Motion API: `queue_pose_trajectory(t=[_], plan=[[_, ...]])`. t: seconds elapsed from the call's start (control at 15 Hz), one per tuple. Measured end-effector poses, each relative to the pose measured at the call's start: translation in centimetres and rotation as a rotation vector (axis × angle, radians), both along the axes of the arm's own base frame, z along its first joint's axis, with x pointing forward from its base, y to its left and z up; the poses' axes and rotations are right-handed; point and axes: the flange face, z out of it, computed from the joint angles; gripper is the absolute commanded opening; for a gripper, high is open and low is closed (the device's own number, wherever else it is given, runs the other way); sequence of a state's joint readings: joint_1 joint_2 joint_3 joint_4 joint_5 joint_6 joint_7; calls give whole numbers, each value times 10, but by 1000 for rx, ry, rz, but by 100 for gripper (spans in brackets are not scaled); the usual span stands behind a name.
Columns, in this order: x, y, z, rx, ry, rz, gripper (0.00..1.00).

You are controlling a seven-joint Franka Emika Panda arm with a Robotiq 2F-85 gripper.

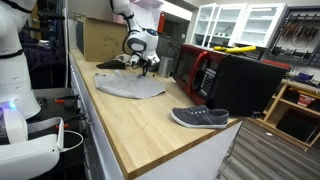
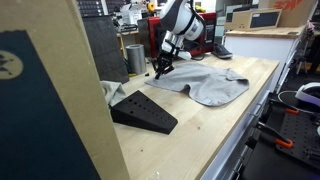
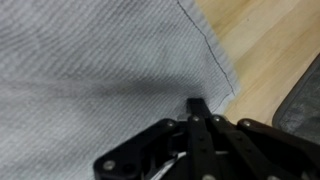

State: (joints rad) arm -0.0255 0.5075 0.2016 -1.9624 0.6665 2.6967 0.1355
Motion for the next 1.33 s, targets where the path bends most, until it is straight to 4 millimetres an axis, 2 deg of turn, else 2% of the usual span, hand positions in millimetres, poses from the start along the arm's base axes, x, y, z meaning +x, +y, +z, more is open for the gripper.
queue_pose_trajectory(t=[0.2,0.73,0.8,0.87,1.07,1.2,1.33], plan=[[6,11,-1,11,-9,45,0],[21,19,-3,-1,-82,18,0],[22,20,-3,0,-95,2,26],[23,21,-2,6,-106,-14,27],[22,22,11,34,-125,-32,50],[16,12,31,34,-140,-47,63],[2,-5,53,26,-146,-70,78]])
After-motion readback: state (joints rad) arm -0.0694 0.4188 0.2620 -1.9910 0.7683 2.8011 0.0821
